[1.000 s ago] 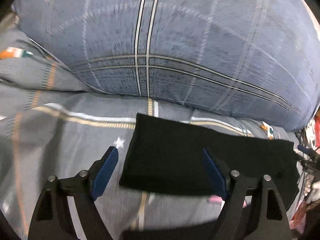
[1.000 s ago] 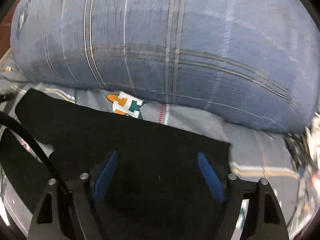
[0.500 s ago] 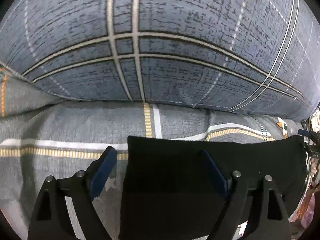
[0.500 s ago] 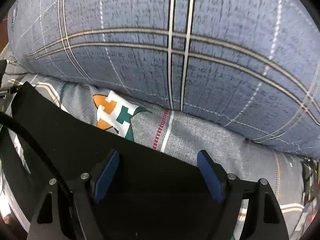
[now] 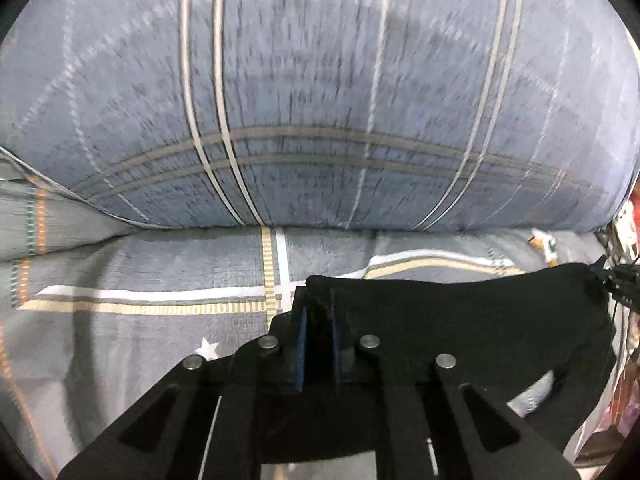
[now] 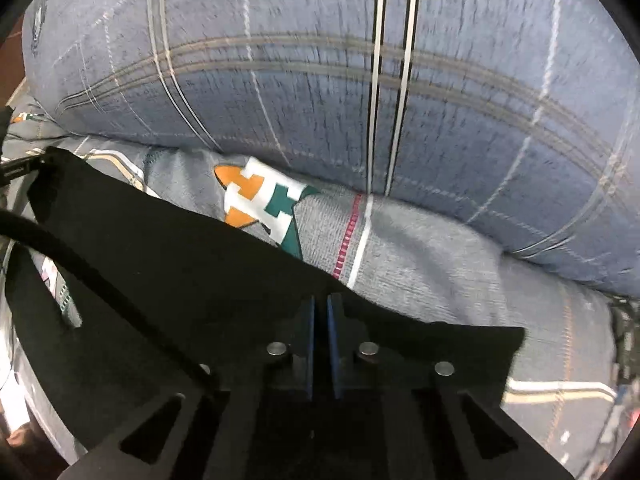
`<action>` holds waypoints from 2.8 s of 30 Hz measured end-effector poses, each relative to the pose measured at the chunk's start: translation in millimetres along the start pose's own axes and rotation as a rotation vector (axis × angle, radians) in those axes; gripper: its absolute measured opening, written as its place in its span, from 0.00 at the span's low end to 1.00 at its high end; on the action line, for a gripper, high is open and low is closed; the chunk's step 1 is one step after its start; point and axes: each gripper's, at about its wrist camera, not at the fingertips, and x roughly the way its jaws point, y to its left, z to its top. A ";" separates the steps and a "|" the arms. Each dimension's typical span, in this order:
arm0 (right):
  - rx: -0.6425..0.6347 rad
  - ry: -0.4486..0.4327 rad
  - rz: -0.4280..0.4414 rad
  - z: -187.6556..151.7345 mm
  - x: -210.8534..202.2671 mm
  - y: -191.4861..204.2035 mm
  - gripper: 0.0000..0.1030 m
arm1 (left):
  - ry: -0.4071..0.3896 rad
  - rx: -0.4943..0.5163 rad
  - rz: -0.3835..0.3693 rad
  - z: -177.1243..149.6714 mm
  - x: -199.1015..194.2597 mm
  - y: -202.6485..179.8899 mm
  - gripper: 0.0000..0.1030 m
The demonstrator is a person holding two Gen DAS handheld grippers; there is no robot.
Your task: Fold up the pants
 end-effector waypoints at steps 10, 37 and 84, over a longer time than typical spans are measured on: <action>0.019 -0.157 -0.044 -47.1 -99.6 34.4 0.06 | -0.216 0.011 -0.047 -39.1 -95.9 -23.4 0.07; 0.351 -0.216 0.103 -265.4 -94.1 53.1 0.31 | -0.134 -0.670 -0.605 -224.1 -209.0 112.0 0.64; 0.690 -0.242 -0.031 -198.8 -83.4 -32.5 0.10 | -0.014 -0.580 -0.282 -183.6 -158.8 89.2 0.07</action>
